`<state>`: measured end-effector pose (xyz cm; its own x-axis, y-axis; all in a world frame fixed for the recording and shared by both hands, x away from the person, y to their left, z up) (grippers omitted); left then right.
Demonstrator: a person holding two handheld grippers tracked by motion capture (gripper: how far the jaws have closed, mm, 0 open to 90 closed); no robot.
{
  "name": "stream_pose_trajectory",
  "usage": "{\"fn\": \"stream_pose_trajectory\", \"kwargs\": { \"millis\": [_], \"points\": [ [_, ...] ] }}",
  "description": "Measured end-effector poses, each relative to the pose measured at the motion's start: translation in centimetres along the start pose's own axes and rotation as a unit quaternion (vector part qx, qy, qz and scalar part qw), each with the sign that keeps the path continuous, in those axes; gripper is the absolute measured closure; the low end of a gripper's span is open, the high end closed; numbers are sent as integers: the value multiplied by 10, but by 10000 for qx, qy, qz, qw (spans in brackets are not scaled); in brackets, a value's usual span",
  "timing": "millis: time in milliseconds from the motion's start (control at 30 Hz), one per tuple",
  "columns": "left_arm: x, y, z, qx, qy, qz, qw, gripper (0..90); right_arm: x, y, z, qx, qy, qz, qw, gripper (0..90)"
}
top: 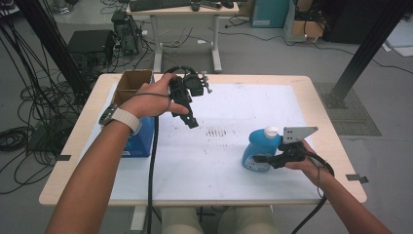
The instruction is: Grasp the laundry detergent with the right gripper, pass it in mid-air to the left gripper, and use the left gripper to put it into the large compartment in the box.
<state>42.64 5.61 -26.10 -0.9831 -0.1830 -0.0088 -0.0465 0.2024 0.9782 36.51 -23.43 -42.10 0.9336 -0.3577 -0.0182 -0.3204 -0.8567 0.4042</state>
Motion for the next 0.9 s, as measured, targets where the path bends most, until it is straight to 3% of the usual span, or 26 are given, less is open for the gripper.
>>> {"fn": "stream_pose_trajectory", "kwargs": {
  "millis": [700, 900],
  "points": [
    [-2, 0, -3, -10, -70, 17, 10000, 111, 0, 0, 0, 12, 18, -5, 10000, 428],
    [-3, 0, -4, -10, -68, 16, 10000, 111, 1, 0, 0, -42, 38, -102, 9999, 428]
  ]
}}
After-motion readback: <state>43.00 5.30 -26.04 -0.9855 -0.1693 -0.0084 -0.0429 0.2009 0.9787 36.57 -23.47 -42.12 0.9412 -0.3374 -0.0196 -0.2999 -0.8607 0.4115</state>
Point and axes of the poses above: each handheld gripper's, and its own axes: y roughly backward along the jaws, z roughly out of its underside, x roughly to its right, the point moved 4 cm from there along -y, roughly forward along the jaws, and after that the axes turned 5 degrees about z, right-handed, at the moved point
